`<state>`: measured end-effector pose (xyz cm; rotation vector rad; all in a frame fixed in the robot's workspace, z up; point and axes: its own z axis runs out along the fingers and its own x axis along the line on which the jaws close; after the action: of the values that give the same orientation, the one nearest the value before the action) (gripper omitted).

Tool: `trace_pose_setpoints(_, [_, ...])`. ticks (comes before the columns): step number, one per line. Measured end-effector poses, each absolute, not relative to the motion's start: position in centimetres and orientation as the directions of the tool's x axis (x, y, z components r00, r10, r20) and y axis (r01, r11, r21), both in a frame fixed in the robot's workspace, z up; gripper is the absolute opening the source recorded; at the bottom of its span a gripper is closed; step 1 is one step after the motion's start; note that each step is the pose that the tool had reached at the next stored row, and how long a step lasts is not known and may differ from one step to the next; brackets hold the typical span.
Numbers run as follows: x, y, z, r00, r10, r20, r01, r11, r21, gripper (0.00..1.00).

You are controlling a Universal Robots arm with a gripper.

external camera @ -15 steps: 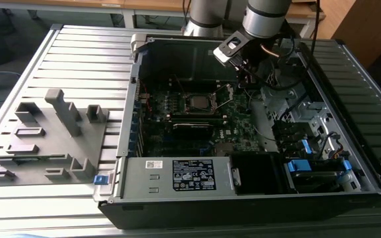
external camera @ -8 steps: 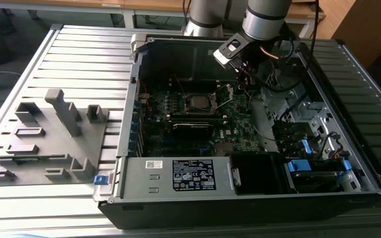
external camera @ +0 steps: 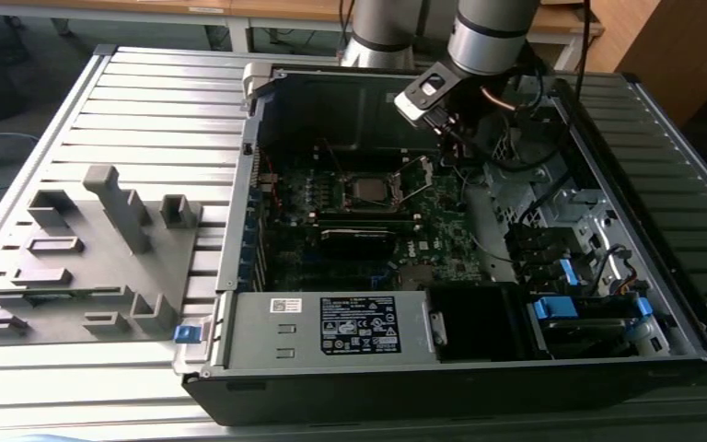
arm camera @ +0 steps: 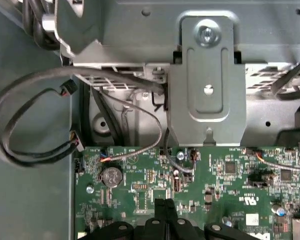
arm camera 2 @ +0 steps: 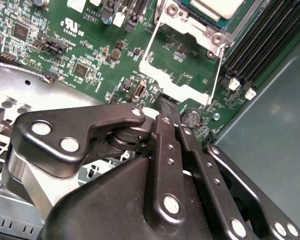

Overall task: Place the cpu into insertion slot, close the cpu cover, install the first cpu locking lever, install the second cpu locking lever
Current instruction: 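Close the cpu cover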

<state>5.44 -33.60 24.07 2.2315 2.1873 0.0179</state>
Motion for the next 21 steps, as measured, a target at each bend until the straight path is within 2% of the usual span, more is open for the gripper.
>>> trace_pose_setpoints(21, [-1.4, -33.6, 24.0, 0.02, 1.0, -0.003, 0.998, -0.02, 0.055, 0.11])
